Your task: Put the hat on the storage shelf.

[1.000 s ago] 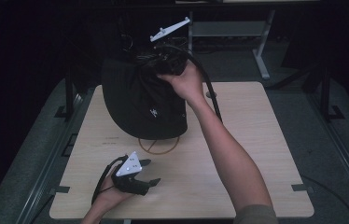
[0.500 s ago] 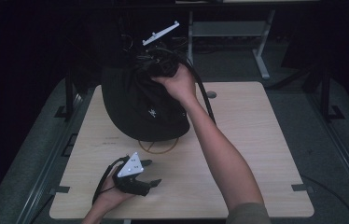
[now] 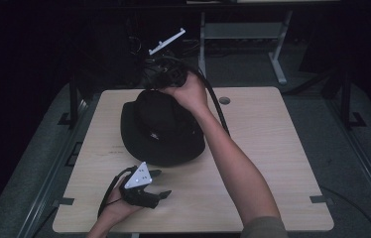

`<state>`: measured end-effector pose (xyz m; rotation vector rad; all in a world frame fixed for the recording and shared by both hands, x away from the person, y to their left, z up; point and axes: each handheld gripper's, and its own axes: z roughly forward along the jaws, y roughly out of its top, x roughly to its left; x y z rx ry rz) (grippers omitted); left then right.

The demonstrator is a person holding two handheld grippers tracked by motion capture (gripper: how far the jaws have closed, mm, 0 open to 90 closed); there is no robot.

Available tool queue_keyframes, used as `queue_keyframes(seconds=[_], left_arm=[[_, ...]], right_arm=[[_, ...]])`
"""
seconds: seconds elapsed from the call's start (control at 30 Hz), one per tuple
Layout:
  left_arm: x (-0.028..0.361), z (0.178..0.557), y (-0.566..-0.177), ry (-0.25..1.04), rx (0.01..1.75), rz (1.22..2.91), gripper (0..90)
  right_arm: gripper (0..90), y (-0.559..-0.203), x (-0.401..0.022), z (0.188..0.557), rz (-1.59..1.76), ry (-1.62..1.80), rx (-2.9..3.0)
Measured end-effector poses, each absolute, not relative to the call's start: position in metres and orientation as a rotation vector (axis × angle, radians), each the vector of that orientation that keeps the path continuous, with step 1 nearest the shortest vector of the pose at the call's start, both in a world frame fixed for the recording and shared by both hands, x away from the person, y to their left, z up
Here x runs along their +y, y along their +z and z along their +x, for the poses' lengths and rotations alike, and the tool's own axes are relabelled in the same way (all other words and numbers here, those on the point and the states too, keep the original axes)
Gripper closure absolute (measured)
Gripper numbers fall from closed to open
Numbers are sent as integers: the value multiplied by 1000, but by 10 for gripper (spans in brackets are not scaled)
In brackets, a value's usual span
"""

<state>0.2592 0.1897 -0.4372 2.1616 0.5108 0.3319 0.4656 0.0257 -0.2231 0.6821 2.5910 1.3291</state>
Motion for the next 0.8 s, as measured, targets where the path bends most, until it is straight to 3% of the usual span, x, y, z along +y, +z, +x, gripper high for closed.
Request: queue_keyframes(seconds=[0.8], left_arm=[[193, 261, -438, 329, 543, 2134, 246]], right_arm=[[373, -223, -27, 450, 727, 1536, 2561]])
